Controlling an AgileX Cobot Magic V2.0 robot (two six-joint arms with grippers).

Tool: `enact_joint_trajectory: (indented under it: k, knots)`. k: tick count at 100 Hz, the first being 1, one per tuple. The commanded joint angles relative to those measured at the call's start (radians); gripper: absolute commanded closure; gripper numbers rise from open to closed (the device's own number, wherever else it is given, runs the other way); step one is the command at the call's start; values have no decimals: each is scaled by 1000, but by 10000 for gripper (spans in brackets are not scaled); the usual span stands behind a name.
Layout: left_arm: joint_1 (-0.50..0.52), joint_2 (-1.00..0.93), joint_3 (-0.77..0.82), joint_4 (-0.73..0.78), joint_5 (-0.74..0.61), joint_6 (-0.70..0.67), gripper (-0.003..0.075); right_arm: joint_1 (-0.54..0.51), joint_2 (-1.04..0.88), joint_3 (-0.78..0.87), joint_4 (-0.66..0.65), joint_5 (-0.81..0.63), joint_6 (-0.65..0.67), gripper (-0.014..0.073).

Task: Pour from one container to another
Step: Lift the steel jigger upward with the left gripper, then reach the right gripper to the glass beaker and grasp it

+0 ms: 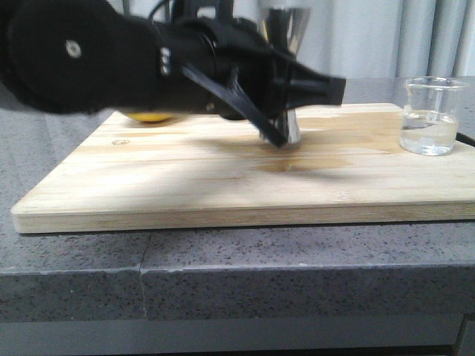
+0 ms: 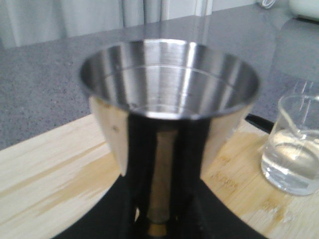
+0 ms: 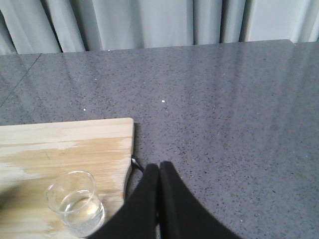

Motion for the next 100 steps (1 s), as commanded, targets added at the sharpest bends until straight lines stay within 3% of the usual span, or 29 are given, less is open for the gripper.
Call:
enact_joint_trajectory:
  k: [1,25,43,56,63,100]
  knots:
    - [-4,-106,-31,13,-58,3,739,2,5,21,-12,-136,-11,661]
    - [-1,-259,-31,7,125,3,739,136,5,165,-10,-252,-11,611]
    - [-1,-352,-31,-15,190,3,739,243,5,227,-10,-333,-11,395]
    - [-1,-409,-31,-15,222,3,739,251,7,270,-6,-410,-9,214]
    - [-1,-433,-31,-15,235,3,739,251,8,288,-6,-443,-9,161]
    - [-1,-465,-31,-15,259,3,739,251,174,390,-6,-773,-9,146]
